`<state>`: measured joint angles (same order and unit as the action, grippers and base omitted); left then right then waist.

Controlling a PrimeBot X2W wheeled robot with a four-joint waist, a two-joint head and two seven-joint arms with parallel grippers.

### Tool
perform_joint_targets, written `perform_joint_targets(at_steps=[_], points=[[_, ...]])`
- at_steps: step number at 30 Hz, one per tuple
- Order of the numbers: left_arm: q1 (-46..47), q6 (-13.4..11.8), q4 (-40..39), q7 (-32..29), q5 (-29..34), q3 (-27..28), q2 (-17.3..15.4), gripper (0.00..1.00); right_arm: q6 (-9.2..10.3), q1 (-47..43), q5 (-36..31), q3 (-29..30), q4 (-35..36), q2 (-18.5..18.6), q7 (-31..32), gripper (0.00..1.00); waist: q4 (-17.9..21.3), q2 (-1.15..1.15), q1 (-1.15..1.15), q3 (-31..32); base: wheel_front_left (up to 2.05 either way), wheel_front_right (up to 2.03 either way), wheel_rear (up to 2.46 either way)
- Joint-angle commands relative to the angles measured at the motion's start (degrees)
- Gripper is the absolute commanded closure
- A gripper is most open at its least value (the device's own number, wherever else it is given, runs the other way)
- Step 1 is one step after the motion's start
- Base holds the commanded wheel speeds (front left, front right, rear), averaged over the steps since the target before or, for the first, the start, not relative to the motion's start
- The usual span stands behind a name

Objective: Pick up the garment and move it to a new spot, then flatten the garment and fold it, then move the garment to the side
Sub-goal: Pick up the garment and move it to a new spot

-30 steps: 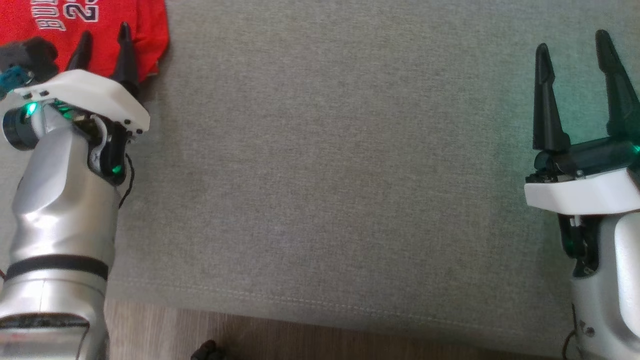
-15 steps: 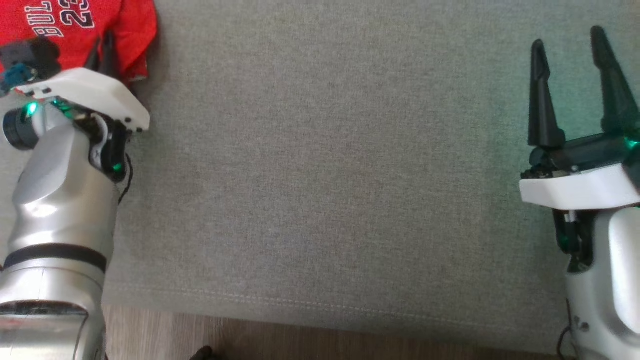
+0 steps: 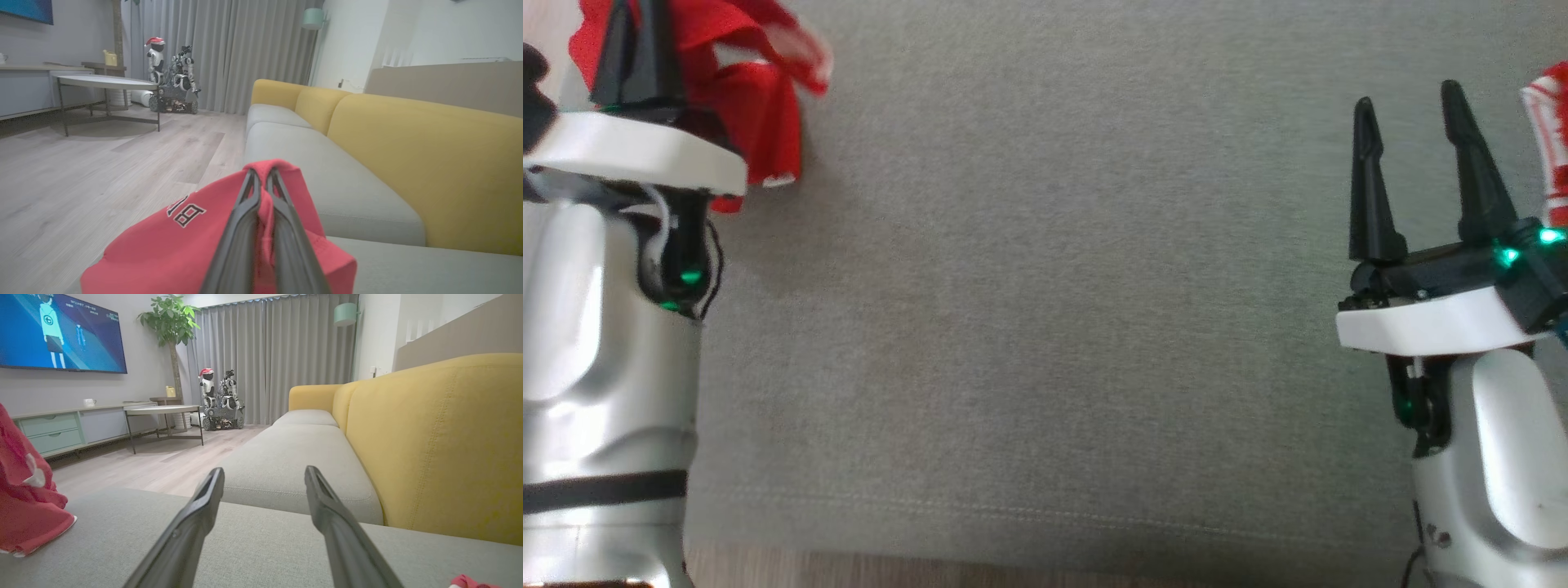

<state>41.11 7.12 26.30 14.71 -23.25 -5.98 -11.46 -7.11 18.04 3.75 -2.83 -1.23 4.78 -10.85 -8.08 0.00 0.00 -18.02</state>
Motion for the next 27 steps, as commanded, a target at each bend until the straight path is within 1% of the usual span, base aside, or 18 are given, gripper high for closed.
perform_joint_targets(at_steps=[1, 4, 9, 12, 15, 20, 24, 27], points=[[1.8, 0.4, -2.7, 0.3, 0.4, 1.2, -1.9, 1.00, -0.37, -0.1, 0.5, -1.4, 1.6, -0.6, -0.5, 0.00, 1.1, 0.00, 0.00, 0.9, 0.00, 0.00, 0.00], [1.2, 0.3, -5.5, -0.2, 0.4, -0.1, -1.1, 1.00, -0.37, 0.1, 0.8, -1.5, 1.1, -1.0, -1.0, 0.00, 2.8, 0.00, 0.00, 1.2, 0.00, 0.00, 0.00], [2.5, -0.3, -9.9, -3.4, 0.3, -2.5, 1.0, 1.00, -0.37, 1.0, 1.3, -1.5, 1.0, -1.4, -1.9, 0.00, 6.6, 0.00, 0.00, 0.3, 0.00, 0.00, 0.00], [4.1, -0.8, -11.4, -5.4, 0.8, -4.6, 2.8, 1.00, -0.37, 1.9, 1.8, -1.8, 1.2, -1.6, -2.4, 0.00, 9.4, 0.00, 0.00, -1.0, 0.00, 0.00, 0.00], [6.4, -1.5, -11.4, -6.9, 1.4, -6.9, 4.9, 1.00, -0.37, 2.9, 2.5, -2.2, 1.2, -1.8, -3.0, 0.00, 12.5, 0.00, 0.00, -2.6, 0.00, 0.00, 0.00], [11.7, -2.8, -6.7, -7.8, 2.2, -12.1, 7.7, 1.00, -0.37, 4.7, 5.3, -4.4, 0.8, -1.9, -3.7, 0.00, 18.1, 0.00, 0.00, -5.8, 0.00, 0.00, 0.00], [15.8, -4.3, -1.0, -6.3, 1.5, -16.0, 8.4, 1.00, -0.37, 6.5, 8.2, -6.5, 0.4, -1.9, -4.0, 0.00, 22.8, 0.00, 0.00, -8.2, 0.00, 0.00, 0.00], [18.7, -5.6, 3.0, -4.8, -0.6, -19.0, 8.5, 1.00, -0.37, 7.7, 10.2, -7.7, 0.9, -1.9, -4.1, 0.00, 25.9, 0.00, 0.00, -9.6, 0.00, 0.00, 0.00]])
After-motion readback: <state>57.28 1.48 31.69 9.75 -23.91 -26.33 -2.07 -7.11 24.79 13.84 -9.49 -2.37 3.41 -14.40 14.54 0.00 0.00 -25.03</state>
